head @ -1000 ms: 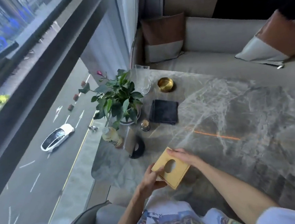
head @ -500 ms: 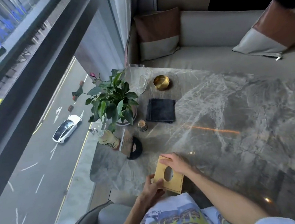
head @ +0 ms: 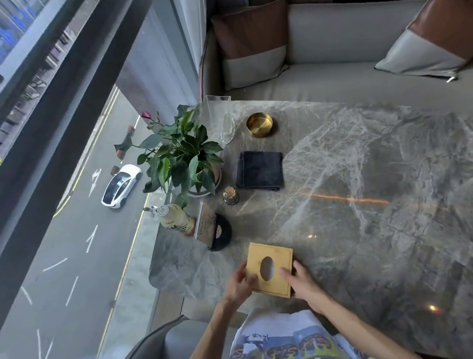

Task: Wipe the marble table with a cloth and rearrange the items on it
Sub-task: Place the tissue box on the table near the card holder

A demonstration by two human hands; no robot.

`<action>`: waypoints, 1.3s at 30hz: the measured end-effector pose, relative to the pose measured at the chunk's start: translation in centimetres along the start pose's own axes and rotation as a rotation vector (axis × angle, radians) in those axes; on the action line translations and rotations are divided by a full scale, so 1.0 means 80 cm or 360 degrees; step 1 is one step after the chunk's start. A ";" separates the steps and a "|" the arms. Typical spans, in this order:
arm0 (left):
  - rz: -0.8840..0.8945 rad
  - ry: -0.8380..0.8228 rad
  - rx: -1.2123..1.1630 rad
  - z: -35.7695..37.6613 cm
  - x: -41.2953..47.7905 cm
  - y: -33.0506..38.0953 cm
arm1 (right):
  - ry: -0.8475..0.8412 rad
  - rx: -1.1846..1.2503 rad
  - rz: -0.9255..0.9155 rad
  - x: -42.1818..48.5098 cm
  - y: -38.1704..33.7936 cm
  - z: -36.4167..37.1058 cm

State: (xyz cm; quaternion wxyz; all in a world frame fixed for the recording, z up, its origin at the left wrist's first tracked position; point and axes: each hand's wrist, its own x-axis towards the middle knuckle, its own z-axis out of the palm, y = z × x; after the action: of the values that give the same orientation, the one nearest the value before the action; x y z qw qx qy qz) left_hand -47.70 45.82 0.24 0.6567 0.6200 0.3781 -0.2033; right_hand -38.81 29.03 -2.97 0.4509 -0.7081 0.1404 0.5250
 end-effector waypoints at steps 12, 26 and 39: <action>-0.0001 0.0080 -0.0268 -0.024 0.004 -0.025 | -0.0020 -0.0214 -0.0086 0.005 -0.010 0.027; 0.0024 0.0105 -0.0317 -0.033 0.015 -0.035 | 0.0003 -0.0246 -0.0089 0.023 0.001 0.029; -0.0035 0.0084 -0.0238 -0.044 0.012 -0.026 | 0.0010 -0.0219 -0.0079 -0.003 -0.024 0.039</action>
State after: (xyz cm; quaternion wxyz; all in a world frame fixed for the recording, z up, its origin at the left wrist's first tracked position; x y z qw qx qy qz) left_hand -49.53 49.13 -1.66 0.6887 0.5702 0.4163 -0.1651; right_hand -39.58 32.49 -1.98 0.4136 -0.7424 0.0877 0.5197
